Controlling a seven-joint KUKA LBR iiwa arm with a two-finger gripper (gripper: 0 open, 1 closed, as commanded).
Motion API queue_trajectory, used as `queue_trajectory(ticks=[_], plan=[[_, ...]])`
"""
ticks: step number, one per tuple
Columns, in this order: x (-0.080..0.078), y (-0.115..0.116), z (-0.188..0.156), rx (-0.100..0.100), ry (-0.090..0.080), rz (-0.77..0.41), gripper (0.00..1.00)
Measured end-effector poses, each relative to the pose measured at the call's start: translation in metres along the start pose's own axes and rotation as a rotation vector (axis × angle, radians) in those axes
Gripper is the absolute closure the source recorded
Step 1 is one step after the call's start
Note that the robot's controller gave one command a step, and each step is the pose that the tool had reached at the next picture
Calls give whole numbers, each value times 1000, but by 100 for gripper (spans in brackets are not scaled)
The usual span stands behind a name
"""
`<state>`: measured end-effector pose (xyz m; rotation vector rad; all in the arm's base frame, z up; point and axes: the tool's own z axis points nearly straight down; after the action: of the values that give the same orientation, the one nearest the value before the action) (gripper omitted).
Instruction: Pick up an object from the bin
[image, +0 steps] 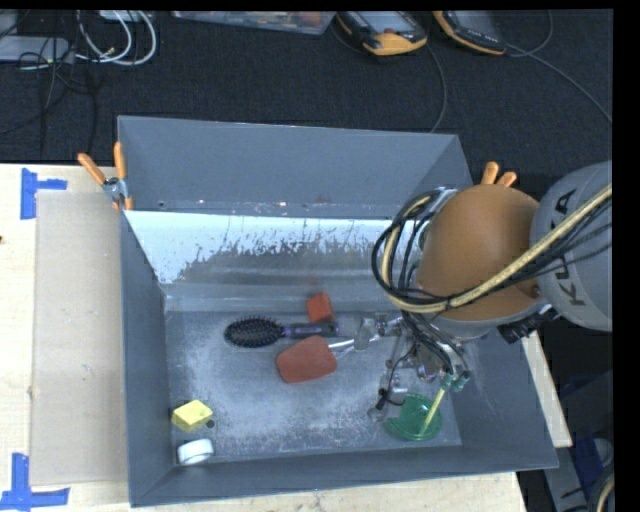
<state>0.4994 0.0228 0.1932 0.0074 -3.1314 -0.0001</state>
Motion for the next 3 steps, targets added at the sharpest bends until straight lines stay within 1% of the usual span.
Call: queue_trajectory(ticks=[1, 2, 3], plan=[[-2, 0, -4, 0, -8, 1, 0], [3, -40, 56, 0, -10, -343, 0], [17, -78, 67, -1, -4, -411, 0]])
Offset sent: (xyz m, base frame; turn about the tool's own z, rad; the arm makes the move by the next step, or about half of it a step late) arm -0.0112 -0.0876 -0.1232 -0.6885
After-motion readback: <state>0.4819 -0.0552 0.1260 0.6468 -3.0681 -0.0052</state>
